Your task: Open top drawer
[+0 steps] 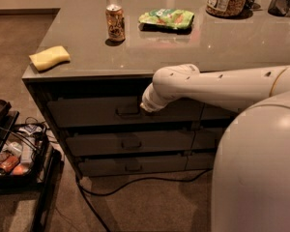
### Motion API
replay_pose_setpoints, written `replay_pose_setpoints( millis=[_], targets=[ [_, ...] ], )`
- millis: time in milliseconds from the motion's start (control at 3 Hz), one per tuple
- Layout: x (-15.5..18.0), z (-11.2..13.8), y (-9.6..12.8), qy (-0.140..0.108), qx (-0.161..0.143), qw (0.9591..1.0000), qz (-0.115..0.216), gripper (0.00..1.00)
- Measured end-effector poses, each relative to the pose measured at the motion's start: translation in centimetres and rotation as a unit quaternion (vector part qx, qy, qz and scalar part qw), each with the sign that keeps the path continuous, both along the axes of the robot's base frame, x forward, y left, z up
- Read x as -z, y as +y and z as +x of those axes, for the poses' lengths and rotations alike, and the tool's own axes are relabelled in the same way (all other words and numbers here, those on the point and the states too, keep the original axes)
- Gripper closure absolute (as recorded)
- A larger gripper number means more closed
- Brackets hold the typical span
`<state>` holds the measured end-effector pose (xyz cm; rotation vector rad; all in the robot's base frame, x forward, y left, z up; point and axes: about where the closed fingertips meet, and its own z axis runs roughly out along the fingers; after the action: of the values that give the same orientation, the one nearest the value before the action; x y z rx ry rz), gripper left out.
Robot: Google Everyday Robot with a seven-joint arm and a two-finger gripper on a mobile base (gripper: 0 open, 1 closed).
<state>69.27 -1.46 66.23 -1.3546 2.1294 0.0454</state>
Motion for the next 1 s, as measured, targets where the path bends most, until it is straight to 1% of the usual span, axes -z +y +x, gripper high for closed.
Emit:
replay_pose_setpoints(
  millis=[333, 667, 1000],
  targets=[
    [-0.76, 0.41, 0.05, -0.012, 0.000, 0.9999, -0.004, 1.00],
    [-0.64, -0.17, 0.51, -0.017, 0.010, 0.9998, -0.001, 1.00],
    [-0.69, 0.06, 0.39, -0.017, 0.010, 0.9998, -0.001, 1.00]
  ],
)
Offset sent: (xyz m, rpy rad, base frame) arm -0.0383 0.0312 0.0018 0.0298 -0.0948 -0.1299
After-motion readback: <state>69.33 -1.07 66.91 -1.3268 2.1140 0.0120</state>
